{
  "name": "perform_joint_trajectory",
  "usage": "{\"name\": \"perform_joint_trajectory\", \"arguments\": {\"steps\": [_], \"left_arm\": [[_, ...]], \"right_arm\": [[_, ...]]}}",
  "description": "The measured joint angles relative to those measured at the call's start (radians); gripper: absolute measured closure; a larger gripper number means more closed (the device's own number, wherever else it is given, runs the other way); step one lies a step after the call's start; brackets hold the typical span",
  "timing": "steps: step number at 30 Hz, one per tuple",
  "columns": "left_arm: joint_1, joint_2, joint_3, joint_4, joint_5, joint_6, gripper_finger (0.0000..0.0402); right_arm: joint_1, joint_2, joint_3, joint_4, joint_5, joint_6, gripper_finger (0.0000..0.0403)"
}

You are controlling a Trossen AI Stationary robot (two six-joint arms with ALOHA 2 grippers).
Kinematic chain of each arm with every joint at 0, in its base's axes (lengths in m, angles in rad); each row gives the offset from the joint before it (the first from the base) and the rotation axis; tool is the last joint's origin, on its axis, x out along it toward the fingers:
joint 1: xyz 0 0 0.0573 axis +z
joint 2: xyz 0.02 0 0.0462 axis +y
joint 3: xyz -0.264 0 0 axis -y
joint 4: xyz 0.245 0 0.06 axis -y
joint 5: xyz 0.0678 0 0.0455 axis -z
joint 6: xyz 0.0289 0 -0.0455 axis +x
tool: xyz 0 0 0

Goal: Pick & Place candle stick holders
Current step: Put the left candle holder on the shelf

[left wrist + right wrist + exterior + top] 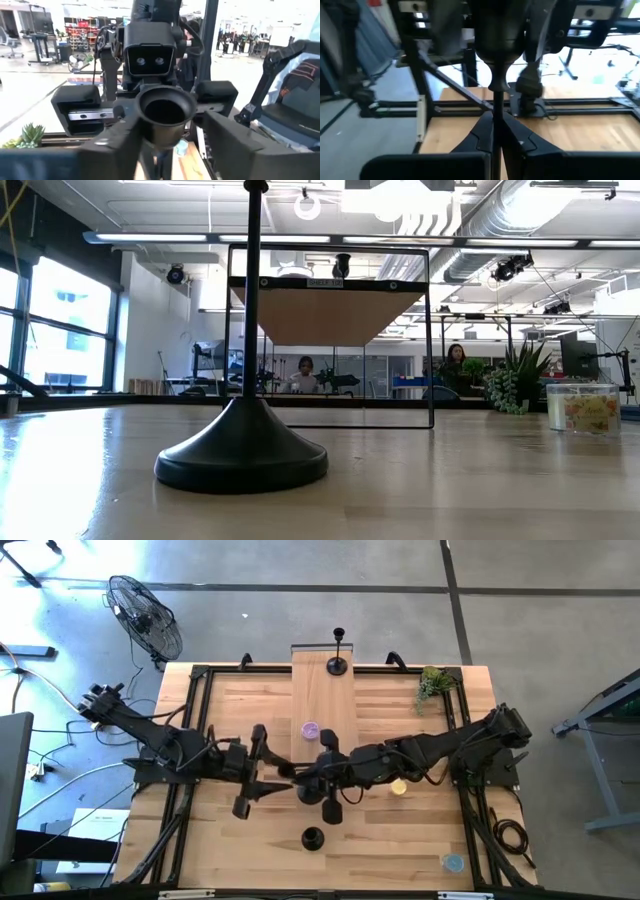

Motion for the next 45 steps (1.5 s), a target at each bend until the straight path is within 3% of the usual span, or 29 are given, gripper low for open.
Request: {"name": "perform_joint_trajectory", "arguments": {"steps": [6,12,17,20,30,35,40,45], "left_arm": [[-0.001,-0.006,0.000,0.019,0.003,0.001,0.0099],[-0.001,-0.008,0.000,0.041,0.001,0.001,0.0058],[0.000,-0.009,0.000,0.095,0.026,-0.013,0.0051],[0.000,-0.018,0.000,0.114,0.090,-0.101,0.0051],[0.000,-0.021,0.000,0.074,0.279,-0.313,0.0050],[0.000,-0.021,0.000,-0.023,0.290,-0.397,0.0050],[0.000,-0.011,0.000,-0.123,0.311,-0.518,0.0050],[0.000,0.017,0.000,-0.113,0.283,-0.546,0.0050]], "right_arm": [[0.023,-0.004,0.000,-0.010,0.067,-0.018,0.0395],[0.041,-0.037,0.003,-0.047,0.127,-0.034,0.0395],[0.064,-0.083,0.003,-0.104,0.230,-0.061,0.0395],[0.087,-0.134,0.003,-0.193,0.293,-0.069,0.0395],[0.261,-0.336,0.003,-0.412,0.651,-0.049,0.0395],[0.357,-0.395,0.003,-0.574,0.764,0.077,0.0395],[0.408,-0.422,0.002,-0.841,0.836,0.316,0.0395],[0.453,-0.428,-0.030,-0.989,0.866,0.480,0.0396]]}}
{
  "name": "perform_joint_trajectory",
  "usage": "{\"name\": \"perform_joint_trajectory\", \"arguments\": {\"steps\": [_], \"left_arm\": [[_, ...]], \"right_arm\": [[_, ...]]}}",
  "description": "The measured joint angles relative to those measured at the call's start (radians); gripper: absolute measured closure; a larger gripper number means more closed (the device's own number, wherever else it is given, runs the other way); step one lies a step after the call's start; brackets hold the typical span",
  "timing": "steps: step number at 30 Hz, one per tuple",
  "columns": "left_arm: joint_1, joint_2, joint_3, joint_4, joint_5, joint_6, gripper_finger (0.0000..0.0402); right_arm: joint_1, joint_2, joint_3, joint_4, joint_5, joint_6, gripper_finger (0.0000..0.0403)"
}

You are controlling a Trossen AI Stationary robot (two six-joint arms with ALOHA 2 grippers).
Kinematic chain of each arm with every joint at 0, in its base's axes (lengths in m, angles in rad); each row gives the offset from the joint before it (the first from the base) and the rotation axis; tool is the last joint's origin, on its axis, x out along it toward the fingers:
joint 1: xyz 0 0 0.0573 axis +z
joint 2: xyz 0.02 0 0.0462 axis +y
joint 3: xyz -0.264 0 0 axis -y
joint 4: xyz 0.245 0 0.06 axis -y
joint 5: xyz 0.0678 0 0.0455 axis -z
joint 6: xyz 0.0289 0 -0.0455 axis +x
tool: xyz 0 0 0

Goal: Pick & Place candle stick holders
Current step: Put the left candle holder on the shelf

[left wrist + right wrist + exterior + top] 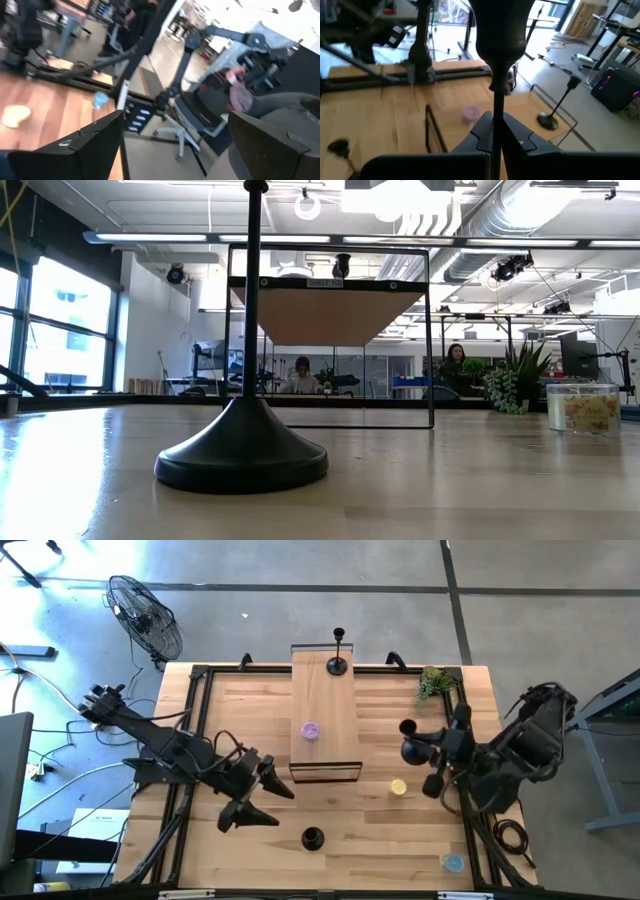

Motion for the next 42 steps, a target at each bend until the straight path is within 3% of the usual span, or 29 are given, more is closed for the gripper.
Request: {"name": "perform_joint_trajectory", "arguments": {"steps": [6,10,14,18,20,25,28,34,42], "left_arm": [[0.000,0.028,0.000,-0.003,-0.105,0.012,0.0050],[0.000,0.057,0.000,-0.003,-0.108,0.032,0.0050],[0.001,0.070,0.000,-0.004,-0.113,0.040,0.0050],[0.001,0.070,0.000,0.005,-0.147,0.124,0.0050],[0.001,0.070,0.000,0.026,-0.191,0.168,0.0050],[0.002,0.069,0.000,0.095,-0.219,0.194,0.0050],[0.001,0.069,0.000,0.117,-0.248,0.212,0.0050],[0.001,0.069,0.000,0.126,-0.264,0.257,0.0050],[0.001,0.079,0.000,0.124,-0.241,0.173,0.0050]], "right_arm": [[0.104,-0.131,-0.230,0.036,0.022,0.156,0.0396],[0.199,-0.263,-0.463,0.250,0.139,0.170,0.0396],[0.214,-0.389,-0.672,0.551,0.186,0.008,0.0396],[0.156,-0.508,-0.856,0.881,0.160,-0.239,0.0396],[0.094,-0.575,-0.936,1.052,0.092,-0.384,0.0396],[-0.118,-0.720,-1.114,1.503,-0.224,-0.687,0.0396],[-0.253,-0.763,-1.175,1.590,-0.366,-0.763,0.0396],[-0.541,-0.734,-1.236,1.558,-0.680,-0.634,0.0396],[-0.828,-0.513,-1.237,1.748,-1.028,-0.545,0.0396]]}}
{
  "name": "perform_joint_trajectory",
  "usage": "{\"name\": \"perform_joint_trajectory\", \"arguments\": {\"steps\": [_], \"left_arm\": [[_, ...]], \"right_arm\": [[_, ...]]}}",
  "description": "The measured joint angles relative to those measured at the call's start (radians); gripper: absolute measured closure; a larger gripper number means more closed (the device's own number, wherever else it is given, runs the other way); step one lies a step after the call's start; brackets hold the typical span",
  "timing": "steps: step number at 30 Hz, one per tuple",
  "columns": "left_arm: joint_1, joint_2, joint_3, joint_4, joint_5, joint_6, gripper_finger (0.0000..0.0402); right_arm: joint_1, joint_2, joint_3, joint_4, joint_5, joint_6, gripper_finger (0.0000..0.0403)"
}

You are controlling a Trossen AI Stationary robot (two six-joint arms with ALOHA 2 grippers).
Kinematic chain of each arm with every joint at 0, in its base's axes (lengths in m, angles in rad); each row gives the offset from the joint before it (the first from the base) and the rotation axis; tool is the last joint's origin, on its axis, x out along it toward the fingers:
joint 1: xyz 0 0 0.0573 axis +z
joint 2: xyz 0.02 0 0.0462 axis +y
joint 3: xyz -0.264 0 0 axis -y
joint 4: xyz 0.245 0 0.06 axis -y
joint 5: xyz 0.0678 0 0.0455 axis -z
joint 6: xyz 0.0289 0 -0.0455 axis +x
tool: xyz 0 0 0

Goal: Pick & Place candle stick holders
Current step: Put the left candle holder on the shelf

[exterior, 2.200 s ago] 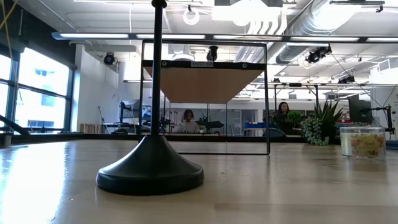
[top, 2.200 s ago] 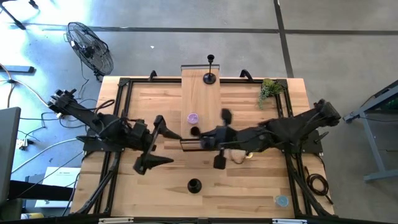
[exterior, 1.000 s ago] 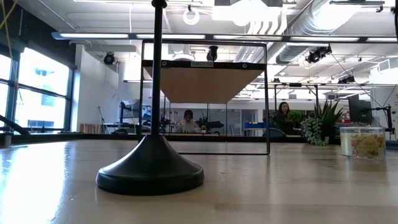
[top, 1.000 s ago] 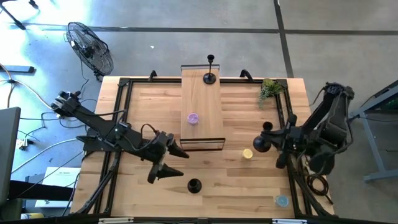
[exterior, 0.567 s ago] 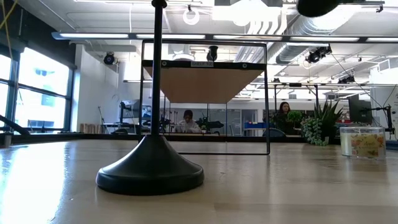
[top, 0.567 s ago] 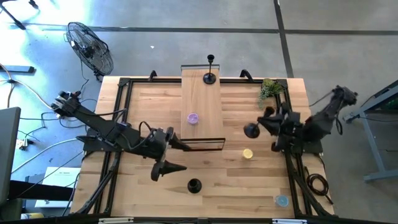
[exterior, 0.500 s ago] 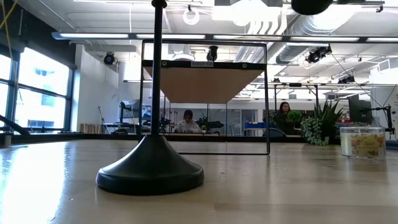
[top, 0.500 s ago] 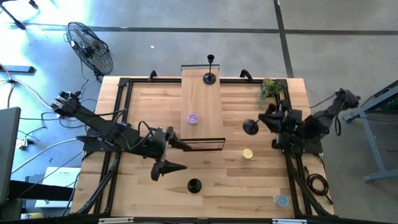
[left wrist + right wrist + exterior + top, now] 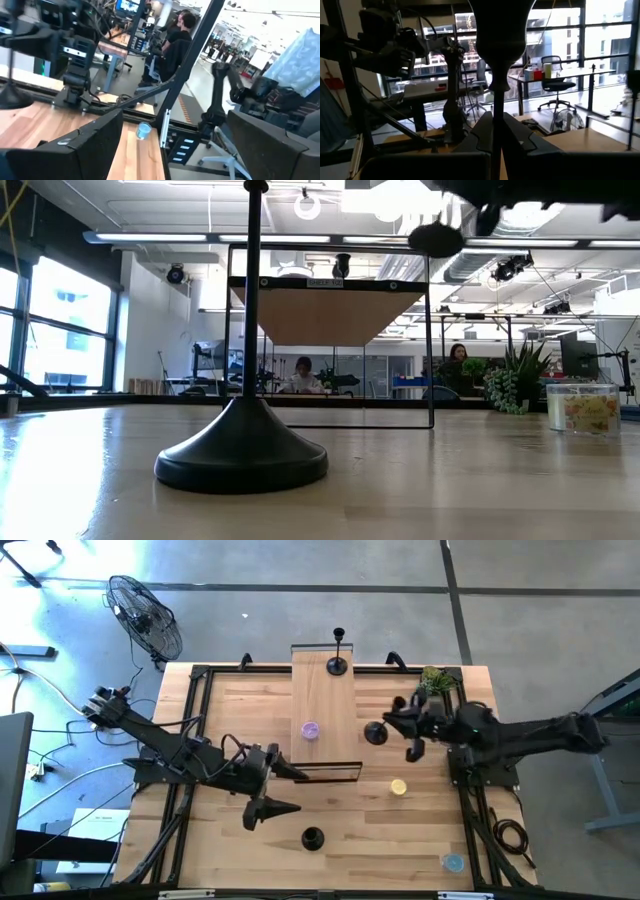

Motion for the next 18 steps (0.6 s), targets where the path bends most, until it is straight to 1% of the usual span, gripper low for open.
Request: {"name": "perform_joint_trajectory", "arguments": {"steps": [4,9,12,16,18], "left_arm": [[0.000,0.005,-0.001,-0.030,0.016,-0.012,0.0050],[0.000,0.004,0.000,-0.056,0.067,-0.025,0.0050],[0.000,0.001,0.000,-0.069,0.098,-0.028,0.0050],[0.000,0.001,0.000,-0.095,0.140,-0.047,0.0050],[0.000,0.001,0.000,-0.101,0.163,-0.049,0.0050]], "right_arm": [[-0.086,0.146,0.041,0.056,-0.122,0.040,0.0396],[-0.125,0.332,0.178,0.057,-0.265,0.004,0.0396],[-0.126,0.417,0.280,0.036,-0.292,-0.028,0.0396],[-0.128,0.494,0.395,-0.090,-0.313,-0.062,0.0396],[-0.141,0.522,0.417,-0.118,-0.367,-0.063,0.0396]]}}
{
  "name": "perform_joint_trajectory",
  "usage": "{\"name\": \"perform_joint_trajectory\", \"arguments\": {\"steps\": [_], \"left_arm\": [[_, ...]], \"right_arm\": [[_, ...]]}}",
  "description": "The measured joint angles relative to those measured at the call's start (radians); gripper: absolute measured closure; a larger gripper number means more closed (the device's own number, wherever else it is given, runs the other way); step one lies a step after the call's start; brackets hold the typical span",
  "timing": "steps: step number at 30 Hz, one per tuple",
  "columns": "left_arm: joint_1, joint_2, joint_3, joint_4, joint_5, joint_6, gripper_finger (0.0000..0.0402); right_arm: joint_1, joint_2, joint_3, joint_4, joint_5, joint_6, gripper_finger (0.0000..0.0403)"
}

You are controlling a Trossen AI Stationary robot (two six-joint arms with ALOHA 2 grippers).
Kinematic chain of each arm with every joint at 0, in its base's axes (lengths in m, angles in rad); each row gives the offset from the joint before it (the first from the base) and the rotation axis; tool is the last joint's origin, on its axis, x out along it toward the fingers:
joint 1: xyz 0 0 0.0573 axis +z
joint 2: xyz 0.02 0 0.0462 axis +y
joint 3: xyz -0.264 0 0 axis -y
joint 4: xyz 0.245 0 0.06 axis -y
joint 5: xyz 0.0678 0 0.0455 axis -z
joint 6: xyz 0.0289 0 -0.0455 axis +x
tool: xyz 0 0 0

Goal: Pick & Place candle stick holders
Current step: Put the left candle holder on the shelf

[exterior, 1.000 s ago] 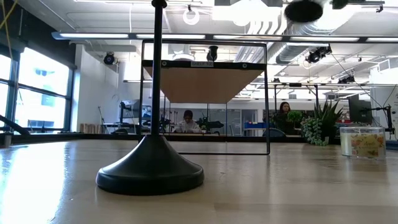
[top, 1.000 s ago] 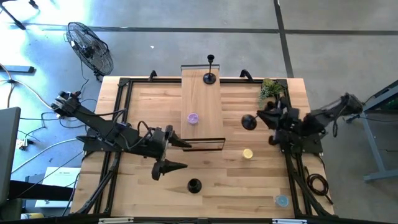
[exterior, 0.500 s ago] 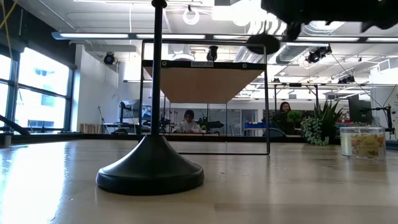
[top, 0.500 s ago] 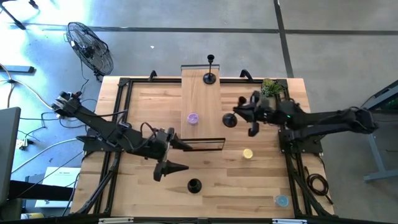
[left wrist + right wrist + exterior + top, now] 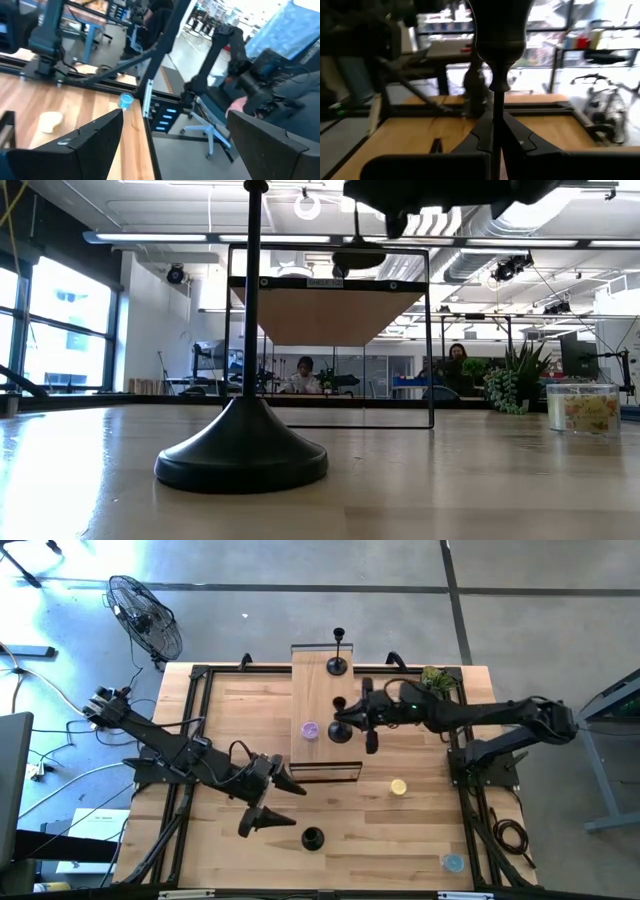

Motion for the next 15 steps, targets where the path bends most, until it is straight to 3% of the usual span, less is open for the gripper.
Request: {"name": "perform_joint_trajectory", "arguments": {"steps": [2,9,15], "left_arm": [[0.000,0.000,0.000,-0.011,0.012,0.000,0.0050],[0.000,-0.017,0.000,-0.044,0.022,0.003,0.0050],[0.000,-0.020,0.000,-0.056,0.017,0.010,0.0050]], "right_arm": [[-0.015,0.017,0.002,0.001,-0.057,0.010,0.0396],[-0.043,0.027,0.002,0.007,-0.043,0.008,0.0396],[-0.080,0.041,0.002,0.002,-0.096,0.027,0.0397]]}}
